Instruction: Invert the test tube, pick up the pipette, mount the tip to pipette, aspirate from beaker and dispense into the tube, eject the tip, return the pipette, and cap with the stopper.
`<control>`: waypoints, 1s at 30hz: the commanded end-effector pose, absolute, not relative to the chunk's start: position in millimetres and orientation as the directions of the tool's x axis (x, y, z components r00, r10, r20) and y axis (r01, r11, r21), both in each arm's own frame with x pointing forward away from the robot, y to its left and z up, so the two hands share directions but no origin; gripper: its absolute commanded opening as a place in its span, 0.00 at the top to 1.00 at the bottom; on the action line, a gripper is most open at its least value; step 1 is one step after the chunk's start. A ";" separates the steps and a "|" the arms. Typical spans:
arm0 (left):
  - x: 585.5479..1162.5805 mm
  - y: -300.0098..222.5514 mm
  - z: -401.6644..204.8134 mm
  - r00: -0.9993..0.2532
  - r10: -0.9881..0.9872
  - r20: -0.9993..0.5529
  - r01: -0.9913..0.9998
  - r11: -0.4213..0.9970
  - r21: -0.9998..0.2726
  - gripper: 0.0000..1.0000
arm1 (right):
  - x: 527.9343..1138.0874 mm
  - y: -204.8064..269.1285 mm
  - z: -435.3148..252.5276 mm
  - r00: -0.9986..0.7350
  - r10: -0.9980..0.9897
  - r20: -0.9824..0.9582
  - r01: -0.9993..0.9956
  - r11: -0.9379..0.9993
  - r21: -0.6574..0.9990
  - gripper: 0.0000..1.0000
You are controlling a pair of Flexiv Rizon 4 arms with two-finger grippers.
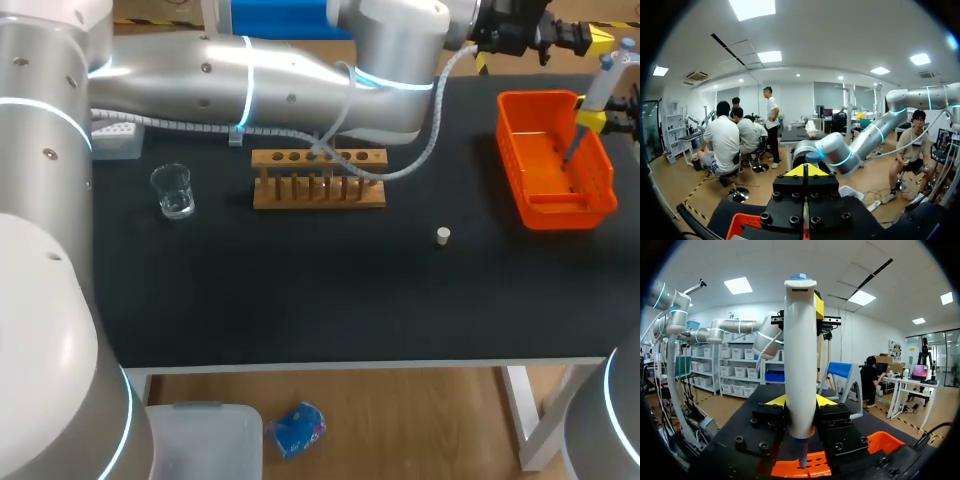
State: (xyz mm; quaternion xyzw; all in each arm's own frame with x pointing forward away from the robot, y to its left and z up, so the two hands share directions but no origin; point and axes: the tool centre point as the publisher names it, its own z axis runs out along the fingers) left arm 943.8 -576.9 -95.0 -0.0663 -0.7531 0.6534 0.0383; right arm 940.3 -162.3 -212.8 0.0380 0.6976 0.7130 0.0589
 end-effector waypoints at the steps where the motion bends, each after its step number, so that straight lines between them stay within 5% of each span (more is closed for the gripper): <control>1: 942.5 -574.0 -88.4 -0.988 0.151 -0.026 0.051 0.160 -0.986 1.00 | 940.2 -162.5 -211.8 -0.990 0.136 -0.028 -0.031 -0.017 0.999 1.00; 2: 942.5 -574.0 -88.4 -0.988 0.151 -0.026 0.051 0.160 -0.986 0.88 | 940.2 -162.5 -211.8 -0.990 0.136 -0.028 -0.031 -0.017 0.999 1.00; 3: 942.5 -574.0 -88.4 -0.988 0.151 -0.026 0.051 0.160 -0.986 0.12 | 940.2 -162.5 -211.8 -0.990 0.136 -0.028 -0.031 -0.017 0.999 1.00; 4: 942.5 -574.0 -88.4 -0.988 0.151 -0.026 0.051 0.160 -0.986 0.00 | 940.2 -162.5 -211.8 -0.990 0.136 -0.028 -0.031 -0.017 0.999 1.00; 30: 930.4 -562.5 -73.8 -0.990 0.140 -0.032 0.061 0.204 -0.977 0.00 | 940.2 -162.5 -211.8 -0.990 0.136 -0.028 -0.031 -0.017 0.999 1.00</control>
